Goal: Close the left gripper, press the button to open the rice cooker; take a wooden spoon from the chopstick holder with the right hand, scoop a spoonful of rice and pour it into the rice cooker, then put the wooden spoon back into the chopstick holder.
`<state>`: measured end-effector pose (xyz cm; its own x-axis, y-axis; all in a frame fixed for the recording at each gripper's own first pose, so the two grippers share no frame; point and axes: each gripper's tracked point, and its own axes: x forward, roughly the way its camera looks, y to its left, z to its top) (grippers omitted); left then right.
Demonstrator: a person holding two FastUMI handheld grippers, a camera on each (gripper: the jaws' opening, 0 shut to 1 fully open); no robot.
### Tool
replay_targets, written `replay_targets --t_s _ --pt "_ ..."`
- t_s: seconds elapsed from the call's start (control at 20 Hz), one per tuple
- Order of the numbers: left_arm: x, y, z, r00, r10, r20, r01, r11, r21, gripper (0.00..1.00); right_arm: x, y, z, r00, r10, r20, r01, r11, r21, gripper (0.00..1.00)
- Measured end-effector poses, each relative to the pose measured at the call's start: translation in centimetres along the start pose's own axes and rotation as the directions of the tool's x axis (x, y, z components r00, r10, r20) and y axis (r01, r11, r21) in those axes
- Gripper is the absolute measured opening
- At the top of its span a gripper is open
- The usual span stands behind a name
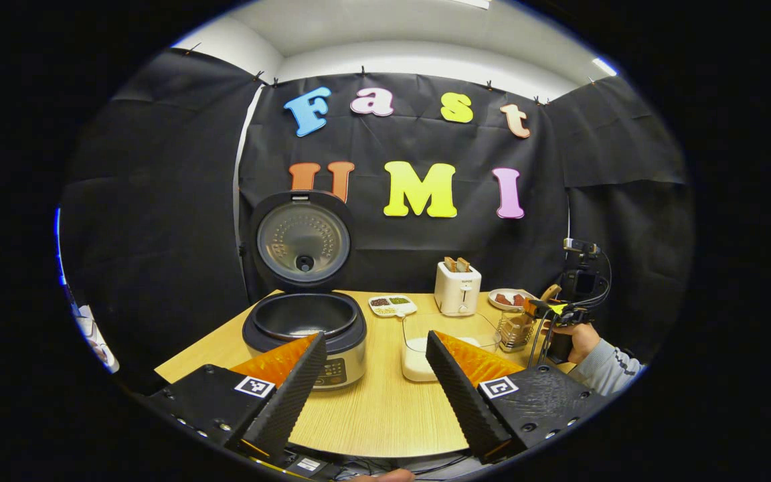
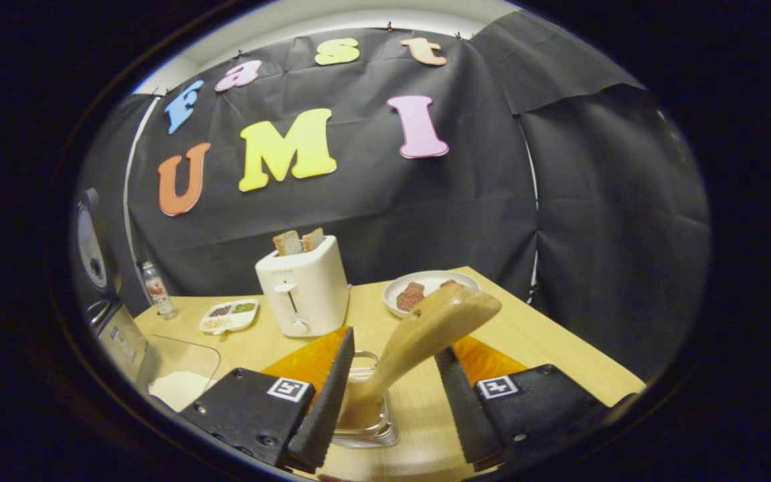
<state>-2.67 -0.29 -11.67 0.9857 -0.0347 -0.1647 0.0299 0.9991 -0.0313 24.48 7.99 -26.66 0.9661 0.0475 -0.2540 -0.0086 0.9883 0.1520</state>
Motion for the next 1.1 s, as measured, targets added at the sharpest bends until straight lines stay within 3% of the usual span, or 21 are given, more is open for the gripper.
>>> replay_targets --t_s 0.05,0.2,0.4,0.85,1.0,1.1 --pt "0.0 0.0 -0.1 1.0 -0.005 -0.003 0.005 1.0 -0.002 0.95 0.0 0.2 0.3 1.0 0.004 0.013 -0.003 1.0 -0.002 0.65" --pt "-0.2 0.1 -0.7 1.0 -0.015 -0.012 0.015 1.0 -0.011 0.96 0.0 0.5 1.0 1.0 -0.001 0.028 0.001 1.0 0.009 0.35" --pt "-1.1 0.7 -1.0 1.0 -0.02 -0.013 0.02 0.999 -0.026 0.96 -1.1 2.6 1.5 0.999 0.042 0.017 -0.041 0.999 -0.016 0.21" --pt "-3.0 2.5 -0.4 0.999 -0.022 0.027 0.023 0.998 -0.055 0.95 -7.0 7.0 9.2 0.98 0.115 0.164 -0.091 0.985 -0.145 0.16" --pt "-3.9 3.2 -0.5 0.999 -0.014 0.038 0.016 0.998 -0.058 0.96 -9.5 10.4 11.0 0.966 0.184 0.184 -0.155 0.975 -0.16 0.17" --pt "-4.4 3.6 -0.3 0.999 -0.012 0.045 0.014 0.998 -0.062 0.96 -10.7 12.7 11.8 0.952 0.226 0.205 -0.189 0.965 -0.182 0.13"
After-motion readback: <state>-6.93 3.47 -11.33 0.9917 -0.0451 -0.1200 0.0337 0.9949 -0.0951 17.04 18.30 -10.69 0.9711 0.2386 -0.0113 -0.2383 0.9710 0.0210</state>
